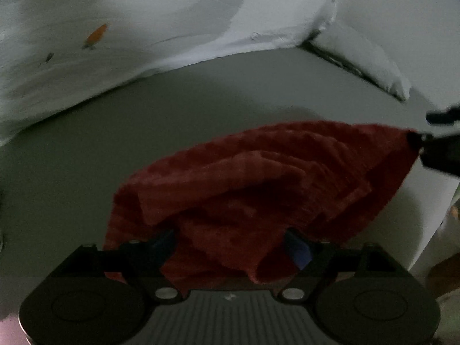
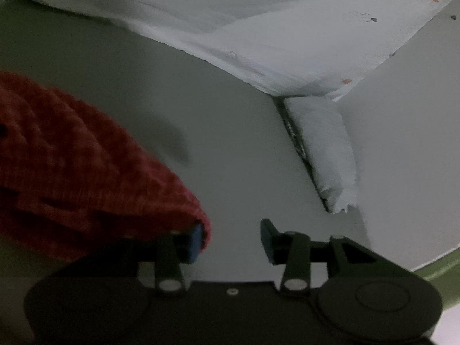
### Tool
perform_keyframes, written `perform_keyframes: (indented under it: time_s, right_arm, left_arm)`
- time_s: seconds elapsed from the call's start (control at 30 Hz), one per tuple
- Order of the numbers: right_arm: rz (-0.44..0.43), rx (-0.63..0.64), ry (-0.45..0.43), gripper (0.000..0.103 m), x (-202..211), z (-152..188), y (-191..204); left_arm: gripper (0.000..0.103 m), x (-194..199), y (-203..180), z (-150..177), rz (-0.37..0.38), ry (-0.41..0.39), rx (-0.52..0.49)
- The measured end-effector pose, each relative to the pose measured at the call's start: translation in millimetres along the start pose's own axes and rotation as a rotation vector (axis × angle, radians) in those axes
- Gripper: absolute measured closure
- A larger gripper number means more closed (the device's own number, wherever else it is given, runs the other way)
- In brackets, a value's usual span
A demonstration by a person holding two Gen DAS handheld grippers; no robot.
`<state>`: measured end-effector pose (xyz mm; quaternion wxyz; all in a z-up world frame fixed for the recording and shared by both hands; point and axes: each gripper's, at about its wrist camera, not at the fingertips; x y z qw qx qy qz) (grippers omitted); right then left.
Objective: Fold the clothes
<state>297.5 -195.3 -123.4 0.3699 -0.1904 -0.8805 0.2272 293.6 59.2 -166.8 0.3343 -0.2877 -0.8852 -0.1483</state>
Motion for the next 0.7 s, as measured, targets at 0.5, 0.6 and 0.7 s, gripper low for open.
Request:
perform_keyframes:
  time_s: [0.5, 0.6, 0.7]
  right_arm:
    - [-0.051, 0.009, -0.082, 0.053, 18.0, 15.7, -1.5]
    - [-0.047, 0.009, -0.078, 0.050, 24.0, 20.2, 8.1]
    - [-0.047, 0.025, -0.065, 0.045, 24.8, 24.8, 18.6]
  left_arm:
    - [0.019, -11.0, -23.9, -31.2, -0.371, -0.178, 0.016]
    - [0.018, -18.2, -0.2, -41.0, -0.413, -0.165, 0.132]
    - [0.018, -33.5, 17.3, -40.7, -0.453, -0.139, 0.167]
Point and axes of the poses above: each gripper's, at about its wrist camera, not at the fingertips, and x roughly against the way its jaws point, y to its left, z to its underside, and after that the axes turned 11 degrees about -y, right-handed
